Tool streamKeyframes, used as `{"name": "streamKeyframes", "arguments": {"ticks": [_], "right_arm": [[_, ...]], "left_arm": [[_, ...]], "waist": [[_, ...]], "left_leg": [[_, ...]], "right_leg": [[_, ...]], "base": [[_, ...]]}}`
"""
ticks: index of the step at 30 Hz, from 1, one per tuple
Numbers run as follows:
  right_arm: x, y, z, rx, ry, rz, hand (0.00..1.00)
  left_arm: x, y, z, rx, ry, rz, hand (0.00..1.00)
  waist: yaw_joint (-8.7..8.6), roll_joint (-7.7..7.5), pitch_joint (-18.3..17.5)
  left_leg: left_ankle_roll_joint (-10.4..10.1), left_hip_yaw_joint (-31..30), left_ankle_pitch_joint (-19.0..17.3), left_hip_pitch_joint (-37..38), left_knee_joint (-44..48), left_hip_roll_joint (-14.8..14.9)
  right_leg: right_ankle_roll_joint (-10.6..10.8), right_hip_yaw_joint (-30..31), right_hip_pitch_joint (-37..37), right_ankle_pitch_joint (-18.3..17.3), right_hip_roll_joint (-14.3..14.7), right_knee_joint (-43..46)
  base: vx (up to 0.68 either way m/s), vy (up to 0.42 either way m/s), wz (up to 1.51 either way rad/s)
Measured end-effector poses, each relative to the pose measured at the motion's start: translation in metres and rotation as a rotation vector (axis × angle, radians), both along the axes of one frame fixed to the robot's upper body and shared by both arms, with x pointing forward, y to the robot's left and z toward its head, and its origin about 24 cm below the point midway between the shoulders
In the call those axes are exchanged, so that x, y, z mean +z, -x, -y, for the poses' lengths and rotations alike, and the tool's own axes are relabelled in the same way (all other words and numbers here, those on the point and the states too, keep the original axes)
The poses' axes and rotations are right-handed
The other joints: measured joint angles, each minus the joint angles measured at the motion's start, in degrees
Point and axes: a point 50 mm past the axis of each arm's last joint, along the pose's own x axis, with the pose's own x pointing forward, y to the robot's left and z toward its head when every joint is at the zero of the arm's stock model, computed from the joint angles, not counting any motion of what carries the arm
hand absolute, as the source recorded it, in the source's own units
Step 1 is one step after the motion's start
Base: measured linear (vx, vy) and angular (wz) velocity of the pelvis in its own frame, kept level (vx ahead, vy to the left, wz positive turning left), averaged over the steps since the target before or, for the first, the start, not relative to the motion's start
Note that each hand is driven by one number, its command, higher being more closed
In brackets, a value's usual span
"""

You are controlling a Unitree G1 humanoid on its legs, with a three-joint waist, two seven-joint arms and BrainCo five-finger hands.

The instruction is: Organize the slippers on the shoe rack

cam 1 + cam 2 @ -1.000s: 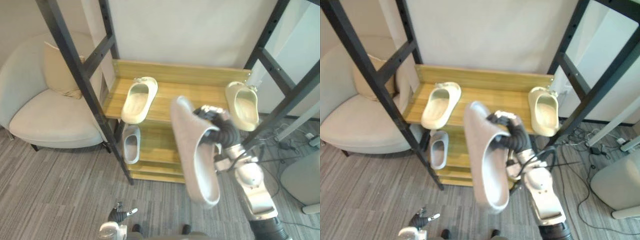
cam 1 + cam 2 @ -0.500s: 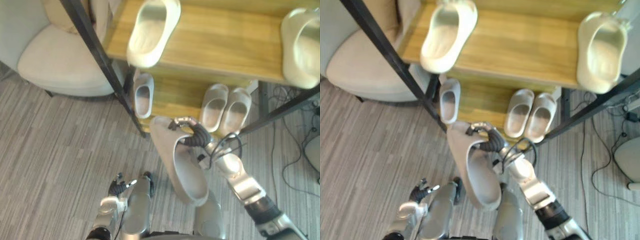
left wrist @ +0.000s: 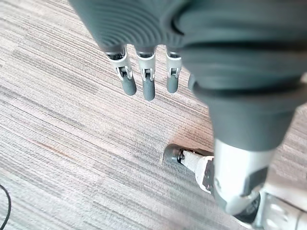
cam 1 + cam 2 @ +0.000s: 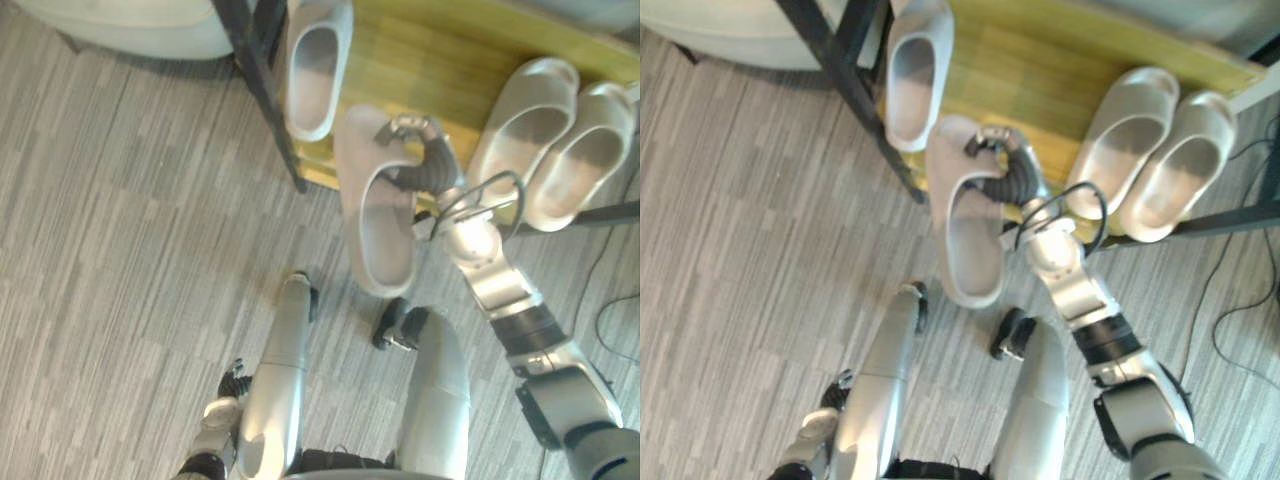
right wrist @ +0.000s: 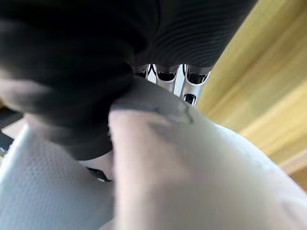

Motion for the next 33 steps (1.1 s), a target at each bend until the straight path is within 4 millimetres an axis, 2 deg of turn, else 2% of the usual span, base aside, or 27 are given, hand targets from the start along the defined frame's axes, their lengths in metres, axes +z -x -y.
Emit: {"name": "streamKeyframes", "arguments": {"ticks": [6, 10, 16, 20, 27, 29, 33], "right_arm": [[0.034, -0.002, 0.013, -0.121, -0.056, 0.133, 1.00], [0.054, -0.010, 0.024, -0.204, -0.109, 0.173, 1.00], [0.076, -0.018, 0.027, -0.265, -0.141, 0.207, 1.00], [0.096, -0.022, 0.039, -0.329, -0.193, 0.238, 1.00], [0.121, -0.026, 0.055, -0.410, -0.208, 0.260, 1.00], [0.123, -0.029, 0.066, -0.454, -0.203, 0.244, 1.00], [0.130, -0.032, 0.070, -0.491, -0.171, 0.237, 1.00]], "left_arm": [[0.010, -0.010, 0.000, 0.033, -0.003, 0.061, 0.00], [0.016, -0.017, 0.002, 0.033, 0.004, 0.103, 0.00], [0.021, -0.022, 0.003, 0.053, -0.001, 0.127, 0.00], [0.023, -0.026, 0.003, 0.071, -0.004, 0.140, 0.00], [0.028, -0.031, 0.003, 0.079, -0.008, 0.185, 0.00], [0.030, -0.033, 0.004, 0.077, -0.008, 0.192, 0.00], [0.030, -0.034, 0.005, 0.086, -0.013, 0.196, 0.00]], "waist": [[1.12, 0.00, 0.03], [2.62, -0.02, 0.04], [3.18, -0.01, 0.04], [3.81, -0.02, 0.04], [4.63, 0.00, 0.03], [5.24, 0.00, 0.03], [5.58, 0.00, 0.03]], "left_leg": [[-0.54, -0.66, 0.81, -4.09, 0.47, -0.50], [-1.31, -0.88, 1.24, -5.51, 0.50, -0.89], [-2.00, -2.08, 1.62, -6.77, 0.54, -1.37], [-2.32, -2.25, 1.80, -8.11, 0.54, -1.61], [-3.16, -3.19, 2.33, -10.71, 0.65, -1.82], [-3.41, -3.74, 2.46, -11.54, 0.95, -1.93], [-3.75, -3.87, 2.65, -12.66, 1.25, -2.22]], "right_leg": [[-0.36, -0.72, -3.62, -0.52, -1.08, 1.70], [-0.07, -0.87, -5.14, -1.52, -1.65, 2.94], [-0.26, -2.30, -5.70, -2.57, -2.30, 3.82], [-0.43, -2.34, -7.28, -2.98, -2.66, 4.58], [-0.90, -3.14, -9.62, -3.40, -2.99, 5.49], [-1.12, -3.59, -10.19, -3.50, -3.13, 5.98], [-1.52, -3.55, -11.40, -3.75, -3.51, 6.90]], "base": [[-0.04, -0.008, 0.13], [0.00, -0.019, 0.11], [0.00, -0.015, 0.11], [-0.01, -0.004, 0.03], [-0.01, 0.007, 0.04], [0.00, 0.017, 0.08], [0.00, 0.024, 0.06]]}}
